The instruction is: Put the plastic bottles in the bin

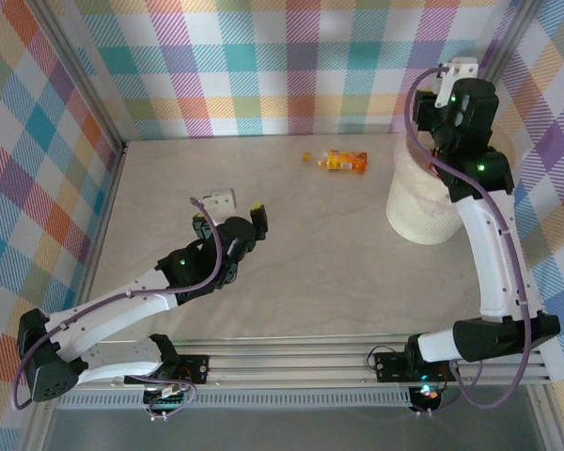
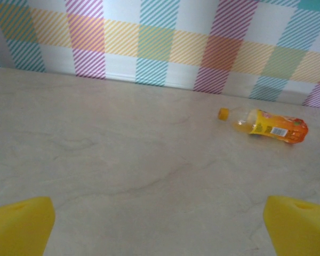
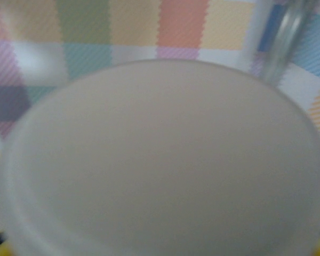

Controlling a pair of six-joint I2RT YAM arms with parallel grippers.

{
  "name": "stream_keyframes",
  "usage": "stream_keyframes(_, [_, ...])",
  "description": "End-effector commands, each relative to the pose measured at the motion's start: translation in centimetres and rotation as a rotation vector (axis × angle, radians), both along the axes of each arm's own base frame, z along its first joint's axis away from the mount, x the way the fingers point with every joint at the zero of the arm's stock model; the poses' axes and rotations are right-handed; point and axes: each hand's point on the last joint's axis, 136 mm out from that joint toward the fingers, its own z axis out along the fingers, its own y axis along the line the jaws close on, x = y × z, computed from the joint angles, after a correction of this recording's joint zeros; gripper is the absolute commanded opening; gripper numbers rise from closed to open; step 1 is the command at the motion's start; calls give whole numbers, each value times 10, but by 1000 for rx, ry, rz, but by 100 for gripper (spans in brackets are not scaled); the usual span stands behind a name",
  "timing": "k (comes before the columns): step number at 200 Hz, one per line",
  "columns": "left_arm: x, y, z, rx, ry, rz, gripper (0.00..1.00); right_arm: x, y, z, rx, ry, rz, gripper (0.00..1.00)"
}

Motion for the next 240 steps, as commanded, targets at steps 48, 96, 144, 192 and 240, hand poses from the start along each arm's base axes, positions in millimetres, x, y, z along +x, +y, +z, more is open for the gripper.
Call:
stream_keyframes(48, [-5, 31, -10, -45, 2, 95, 100, 9, -81, -37, -215, 172, -287, 34])
stream_keyframes(96, [-5, 32, -13, -47, 13, 100, 100, 36, -92, -59, -334, 233, -291, 46])
stream_keyframes(144, [-1, 28, -18, -46, 35, 88, 100, 21, -55, -64, -160, 268, -85, 99])
stream_keyframes(192, [10, 16, -26, -47, 73, 58, 100, -14, -4, -36, 119, 163, 151, 100])
stream_keyframes(240, [23, -6, -33, -53, 126, 3, 100, -42, 67, -17, 492, 80, 502, 100])
